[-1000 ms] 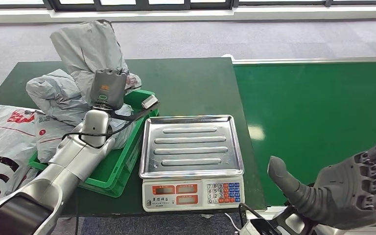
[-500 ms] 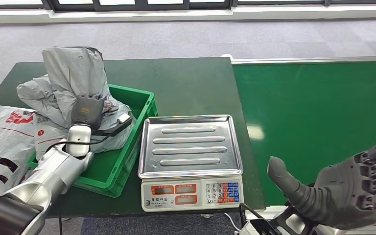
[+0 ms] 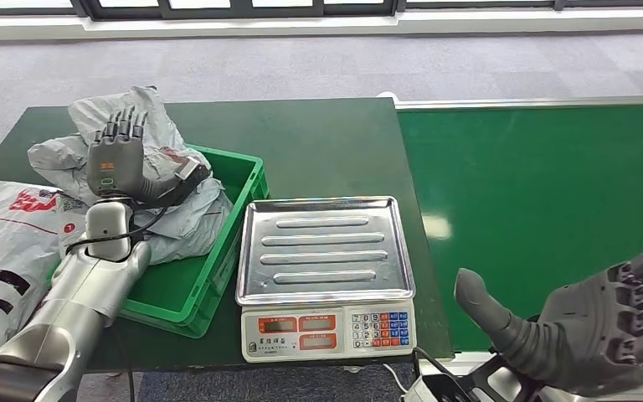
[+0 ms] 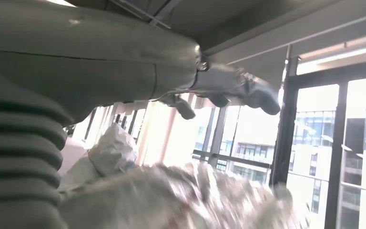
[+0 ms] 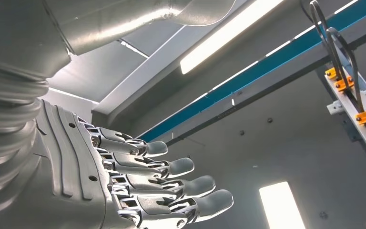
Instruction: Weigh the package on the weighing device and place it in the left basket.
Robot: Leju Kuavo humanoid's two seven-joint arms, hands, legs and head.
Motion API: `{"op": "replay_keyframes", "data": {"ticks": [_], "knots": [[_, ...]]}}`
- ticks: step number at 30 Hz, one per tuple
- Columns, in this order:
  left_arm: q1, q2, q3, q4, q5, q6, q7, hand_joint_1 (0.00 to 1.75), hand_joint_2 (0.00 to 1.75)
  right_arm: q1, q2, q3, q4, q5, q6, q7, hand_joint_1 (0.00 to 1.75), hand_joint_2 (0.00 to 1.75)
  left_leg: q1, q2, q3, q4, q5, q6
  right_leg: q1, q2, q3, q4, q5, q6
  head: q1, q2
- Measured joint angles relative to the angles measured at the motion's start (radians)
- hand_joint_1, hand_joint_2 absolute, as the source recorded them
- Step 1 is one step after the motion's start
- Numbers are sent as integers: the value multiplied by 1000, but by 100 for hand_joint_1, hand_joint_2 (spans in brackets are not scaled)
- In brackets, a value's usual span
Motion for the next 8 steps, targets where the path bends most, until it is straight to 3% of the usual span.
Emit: {"op": "replay_keyframes", "data": {"ticks": [8], "knots": [[32, -2, 70, -98, 10, 0, -21, 0, 0, 1, 0, -1, -2, 0, 0, 0, 0, 175, 0, -1, 0, 0, 0, 0, 0, 0, 0, 0, 0, 0, 0, 0]]}}
